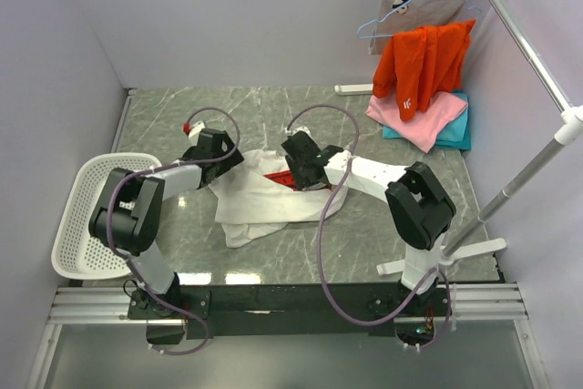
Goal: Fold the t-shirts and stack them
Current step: Flatten out the tshirt
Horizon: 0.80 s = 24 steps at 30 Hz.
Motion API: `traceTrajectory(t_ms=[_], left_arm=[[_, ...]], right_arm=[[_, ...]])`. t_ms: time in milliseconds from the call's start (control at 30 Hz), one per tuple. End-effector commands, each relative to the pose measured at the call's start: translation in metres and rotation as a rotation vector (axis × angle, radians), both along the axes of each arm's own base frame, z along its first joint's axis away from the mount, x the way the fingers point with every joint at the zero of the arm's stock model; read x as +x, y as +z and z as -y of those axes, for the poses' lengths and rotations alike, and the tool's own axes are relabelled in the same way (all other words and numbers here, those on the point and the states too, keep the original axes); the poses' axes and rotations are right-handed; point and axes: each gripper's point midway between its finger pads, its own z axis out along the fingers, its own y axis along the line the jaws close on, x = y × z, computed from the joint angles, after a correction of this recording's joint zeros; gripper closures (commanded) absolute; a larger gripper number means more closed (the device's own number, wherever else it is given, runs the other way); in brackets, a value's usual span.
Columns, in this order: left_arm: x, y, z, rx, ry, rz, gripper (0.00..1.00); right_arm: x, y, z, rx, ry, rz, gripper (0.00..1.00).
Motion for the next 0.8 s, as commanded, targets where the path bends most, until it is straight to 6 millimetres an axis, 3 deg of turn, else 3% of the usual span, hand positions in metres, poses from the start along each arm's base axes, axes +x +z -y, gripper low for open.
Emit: traceTrajectory(t_ms=[0, 33, 100, 133, 200, 233, 267, 333, 367, 433, 467, 533, 567, 633, 667, 767], left_arm=[[0.015, 0.0, 0.014, -0.024, -0.033, 0.023, 0.01], [0.017, -0.004, 0.016, -0.026, -0.038, 0.026, 0.03], [0.016, -0.008, 0.016, -0.018, -0.034, 0.033, 0.23], [0.015, -0.007, 0.015, -0.016, -0.029, 0.039, 0.56], [0.013, 0.006, 0.012, -0.02, -0.009, 0.057, 0.99], [0.012, 0.013, 0.011, -0.019, -0.009, 0.068, 0.99], [0.009, 0.02, 0.01, -0.014, -0.013, 0.068, 0.99], [0.007, 0.058, 0.006, -0.016, -0.005, 0.137, 0.99], [0.006, 0.074, 0.004, -0.018, -0.004, 0.165, 0.99], [-0.005, 0.12, 0.002, -0.039, -0.018, 0.245, 0.99], [-0.008, 0.14, 0.001, -0.048, -0.023, 0.28, 0.99], [-0.023, 0.191, -0.002, -0.069, -0.036, 0.366, 0.99], [-0.029, 0.206, -0.004, -0.072, -0.041, 0.394, 0.99], [-0.046, 0.244, -0.012, -0.073, -0.037, 0.46, 0.99], [-0.052, 0.254, -0.015, -0.075, -0.035, 0.479, 0.99], [-0.075, 0.287, -0.024, -0.077, -0.033, 0.542, 0.99]], right_arm=[[0.009, 0.009, -0.015, 0.036, 0.024, 0.011, 0.54], [0.008, 0.01, -0.017, 0.04, 0.033, 0.011, 0.72], [0.009, 0.015, -0.016, 0.043, 0.033, 0.02, 0.93], [0.009, 0.019, -0.014, 0.042, 0.023, 0.029, 1.0], [0.008, 0.039, -0.009, 0.059, 0.01, 0.07, 1.0], [0.006, 0.044, -0.004, 0.062, 0.003, 0.082, 1.0], [0.005, 0.067, 0.001, 0.085, -0.012, 0.133, 1.0], [-0.001, 0.088, 0.012, 0.099, -0.033, 0.172, 1.0], [-0.004, 0.117, 0.018, 0.141, -0.043, 0.229, 1.0], [-0.012, 0.142, 0.033, 0.159, -0.07, 0.284, 1.0], [-0.02, 0.172, 0.041, 0.211, -0.08, 0.345, 1.0], [-0.03, 0.2, 0.056, 0.243, -0.099, 0.406, 1.0], [-0.04, 0.226, 0.066, 0.295, -0.109, 0.465, 1.0], [-0.053, 0.249, 0.076, 0.337, -0.107, 0.501, 1.0], [-0.063, 0.266, 0.085, 0.375, -0.109, 0.536, 1.0], [-0.081, 0.292, 0.102, 0.426, -0.124, 0.578, 1.0]])
